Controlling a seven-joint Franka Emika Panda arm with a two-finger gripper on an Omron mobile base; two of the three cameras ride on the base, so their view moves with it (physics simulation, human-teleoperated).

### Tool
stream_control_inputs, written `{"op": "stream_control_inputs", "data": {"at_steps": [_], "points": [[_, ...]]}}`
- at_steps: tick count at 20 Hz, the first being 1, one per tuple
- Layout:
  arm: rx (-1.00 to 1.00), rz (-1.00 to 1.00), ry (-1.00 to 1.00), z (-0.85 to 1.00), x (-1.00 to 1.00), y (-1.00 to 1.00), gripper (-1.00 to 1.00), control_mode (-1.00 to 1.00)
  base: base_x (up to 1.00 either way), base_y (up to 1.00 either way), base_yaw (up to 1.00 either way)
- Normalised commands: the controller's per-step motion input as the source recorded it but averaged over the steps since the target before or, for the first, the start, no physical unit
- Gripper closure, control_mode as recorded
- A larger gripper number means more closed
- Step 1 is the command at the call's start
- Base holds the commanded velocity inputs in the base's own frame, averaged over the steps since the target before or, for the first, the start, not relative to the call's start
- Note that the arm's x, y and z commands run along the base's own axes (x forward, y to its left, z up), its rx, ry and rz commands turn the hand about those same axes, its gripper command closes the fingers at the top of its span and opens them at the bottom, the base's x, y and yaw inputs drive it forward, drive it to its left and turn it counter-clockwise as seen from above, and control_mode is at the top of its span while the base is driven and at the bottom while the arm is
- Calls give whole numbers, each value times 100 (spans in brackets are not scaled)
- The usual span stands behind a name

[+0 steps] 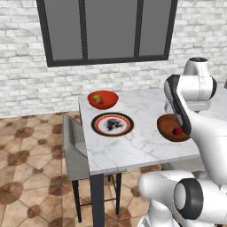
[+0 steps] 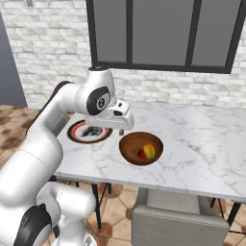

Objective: Take the fruits from the plate on the dining counter and place two fruits in each bowl.

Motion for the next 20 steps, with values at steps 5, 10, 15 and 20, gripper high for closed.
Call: {"op": "stream_control_inputs", "data": {"at_steps": [5,10,15,20], "points": [[4,-17,-5,59,-100,0,-100,-100,0,0,0],[2,-12,-8,39,-98,-1,-100,-100,0,0,0],[0,-2,-12,31,-74,18,-100,-100,0,0,0],[-2,6,-13,2,-41,62,-100,-100,0,0,0]]}}
